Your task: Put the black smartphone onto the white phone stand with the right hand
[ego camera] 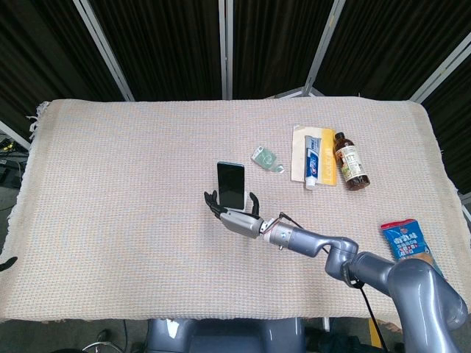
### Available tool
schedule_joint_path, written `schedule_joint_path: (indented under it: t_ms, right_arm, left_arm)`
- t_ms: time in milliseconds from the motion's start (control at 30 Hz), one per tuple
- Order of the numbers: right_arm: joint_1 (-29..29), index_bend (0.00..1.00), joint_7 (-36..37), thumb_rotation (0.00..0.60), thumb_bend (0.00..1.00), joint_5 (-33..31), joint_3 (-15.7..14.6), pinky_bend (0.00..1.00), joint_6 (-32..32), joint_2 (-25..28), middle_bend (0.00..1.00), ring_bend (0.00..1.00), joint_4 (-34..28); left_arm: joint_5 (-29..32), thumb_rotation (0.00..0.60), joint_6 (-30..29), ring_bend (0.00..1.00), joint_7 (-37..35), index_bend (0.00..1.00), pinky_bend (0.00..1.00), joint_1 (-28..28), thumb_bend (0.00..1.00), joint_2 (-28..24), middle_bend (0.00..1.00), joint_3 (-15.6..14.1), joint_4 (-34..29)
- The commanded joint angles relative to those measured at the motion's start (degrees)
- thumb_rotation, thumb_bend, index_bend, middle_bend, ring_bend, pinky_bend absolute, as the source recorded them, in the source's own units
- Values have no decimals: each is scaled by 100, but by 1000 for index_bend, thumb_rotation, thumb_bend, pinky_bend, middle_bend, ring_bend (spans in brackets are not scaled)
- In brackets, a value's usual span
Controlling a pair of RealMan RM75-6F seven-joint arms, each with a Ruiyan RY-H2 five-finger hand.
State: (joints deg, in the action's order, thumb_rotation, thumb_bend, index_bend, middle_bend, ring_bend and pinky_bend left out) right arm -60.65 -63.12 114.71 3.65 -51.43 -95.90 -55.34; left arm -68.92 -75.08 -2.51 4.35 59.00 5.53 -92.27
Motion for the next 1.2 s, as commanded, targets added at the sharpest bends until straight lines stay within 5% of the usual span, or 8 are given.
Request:
schedule_joint_path:
  t_ms: [33,267,533,667,767,967,1200]
  right_arm:
    - [43,194,-8,600,64,-20,-5,141,-106,49,181,240,-53]
    - [279,194,37,600,65,-139,27,141,-517,372,186,241,-409]
    - [1439,195,692,600,64,-900,217,140,-1929,1367,197,242,-1688]
    - [2290,172,1669,600,36,-1485,145,97,-2756,1721,161,221,-2347]
    - [2924,84,2387,600,1,-1971,67,22,-3253,1889,64,92,-2870]
    - [3962,0,4142,600,0,-3009,-252,0,-3480,2366,0,0,-4036]
    - [4726,0,5087,600,0,-3252,-541,0,-3777,2409,0,0,-3559]
  left_arm:
    - [-24,600,-18,0,-11,0,0,-9,0,-7,0,-7,-12]
    - [-139,600,-75,0,-55,0,0,-27,0,-35,0,-32,-65]
    - [-461,600,-238,0,-219,0,0,-81,0,-117,0,-100,-172]
    - [-678,600,-389,0,-264,0,0,-124,0,-143,0,-146,-232]
    - [-902,600,-552,0,-277,0,0,-156,0,-116,0,-186,-230]
    - [-1261,600,-839,0,-187,0,0,-219,0,1,0,-274,-175]
    - [-1465,600,-1005,0,-244,0,0,-270,0,3,0,-330,-181]
